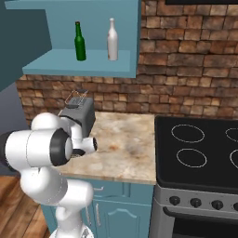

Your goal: Sort all alcoholic drinks to one cabinet, and non-alcoholic drinks to the other.

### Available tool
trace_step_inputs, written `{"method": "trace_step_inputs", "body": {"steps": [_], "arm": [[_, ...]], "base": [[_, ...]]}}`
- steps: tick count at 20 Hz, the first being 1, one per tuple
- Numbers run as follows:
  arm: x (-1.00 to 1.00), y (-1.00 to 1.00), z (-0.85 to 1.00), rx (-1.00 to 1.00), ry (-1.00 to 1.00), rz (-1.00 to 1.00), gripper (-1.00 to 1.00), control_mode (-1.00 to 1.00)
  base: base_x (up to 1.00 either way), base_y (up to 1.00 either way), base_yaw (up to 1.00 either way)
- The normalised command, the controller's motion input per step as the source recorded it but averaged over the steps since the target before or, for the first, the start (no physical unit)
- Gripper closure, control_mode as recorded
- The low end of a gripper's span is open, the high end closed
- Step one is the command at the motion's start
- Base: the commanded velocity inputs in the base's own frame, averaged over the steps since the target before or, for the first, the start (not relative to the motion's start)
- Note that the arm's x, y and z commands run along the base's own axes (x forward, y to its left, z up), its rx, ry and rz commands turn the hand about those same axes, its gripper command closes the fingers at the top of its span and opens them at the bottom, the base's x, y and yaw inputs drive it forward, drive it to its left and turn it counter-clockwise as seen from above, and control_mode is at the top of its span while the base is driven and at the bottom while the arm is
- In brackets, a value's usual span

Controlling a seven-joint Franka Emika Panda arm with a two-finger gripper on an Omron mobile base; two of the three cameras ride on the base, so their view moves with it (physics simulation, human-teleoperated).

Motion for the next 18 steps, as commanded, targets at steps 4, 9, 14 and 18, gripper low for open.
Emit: {"method": "trace_step_inputs", "body": {"steps": [4,9,14,18], "arm": [[0.00,0.13,-0.19,0.00,0.00,0.00,-1.00,-1.00],[0.00,0.14,-0.01,0.00,0.00,0.00,-1.00,-1.00],[0.00,0.11,0.00,0.00,0.00,0.00,-1.00,-1.00],[0.03,0.10,0.00,0.00,0.01,0.00,-1.00,-1.00]], "base": [[0.00,0.00,0.00],[0.00,0.00,0.00],[0.00,0.00,0.00],[0.00,0.00,0.00]]}}
